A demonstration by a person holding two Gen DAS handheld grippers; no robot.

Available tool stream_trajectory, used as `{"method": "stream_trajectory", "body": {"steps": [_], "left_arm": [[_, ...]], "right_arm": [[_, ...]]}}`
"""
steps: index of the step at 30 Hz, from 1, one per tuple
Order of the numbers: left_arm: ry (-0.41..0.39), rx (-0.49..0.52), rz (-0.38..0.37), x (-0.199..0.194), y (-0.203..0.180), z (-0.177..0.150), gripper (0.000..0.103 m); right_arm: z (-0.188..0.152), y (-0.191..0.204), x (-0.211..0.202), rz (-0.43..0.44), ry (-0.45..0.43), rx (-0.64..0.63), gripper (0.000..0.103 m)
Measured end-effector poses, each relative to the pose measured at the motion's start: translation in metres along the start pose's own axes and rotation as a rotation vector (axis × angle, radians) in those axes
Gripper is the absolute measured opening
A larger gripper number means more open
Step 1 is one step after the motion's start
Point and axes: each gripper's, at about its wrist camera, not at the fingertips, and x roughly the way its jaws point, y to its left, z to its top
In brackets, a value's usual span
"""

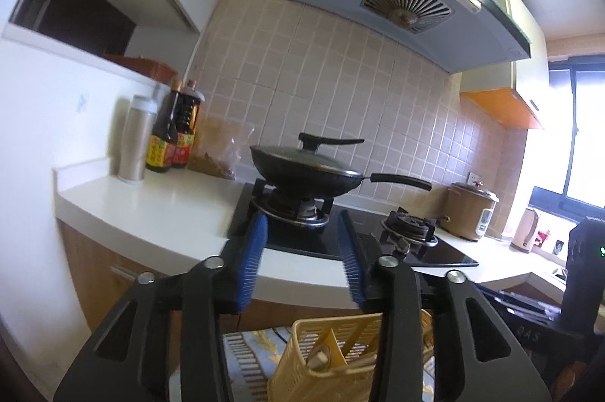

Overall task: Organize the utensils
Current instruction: 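Lower the left tool and grasp a clear spoon while right grasps a chopstick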

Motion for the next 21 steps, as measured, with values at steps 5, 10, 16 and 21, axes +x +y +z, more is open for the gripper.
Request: {"method": "stream_trajectory", "body": {"steps": [5,10,16,21], "left_arm": [[0.012,0.035,0.018,-0.029,-0.003,0.005,0.041],[0.102,0.064,0.03,-0.054,0.0,-0.004,0.041],[0.454,-0.015,-0.048,-0.049,0.02,-0.06,0.041],[0.788,-0.142,-0.179,-0.019,0.037,-0.131,0.039]], "right_arm": [[0.011,0.009,-0.01,0.005,0.047,0.011,0.03],[-0.005,0.019,-0.049,-0.022,0.1,0.008,0.033],[-0.094,0.022,-0.048,-0.044,0.384,0.094,0.04],[-0.168,0.04,-0.045,-0.004,0.561,0.151,0.037]]}}
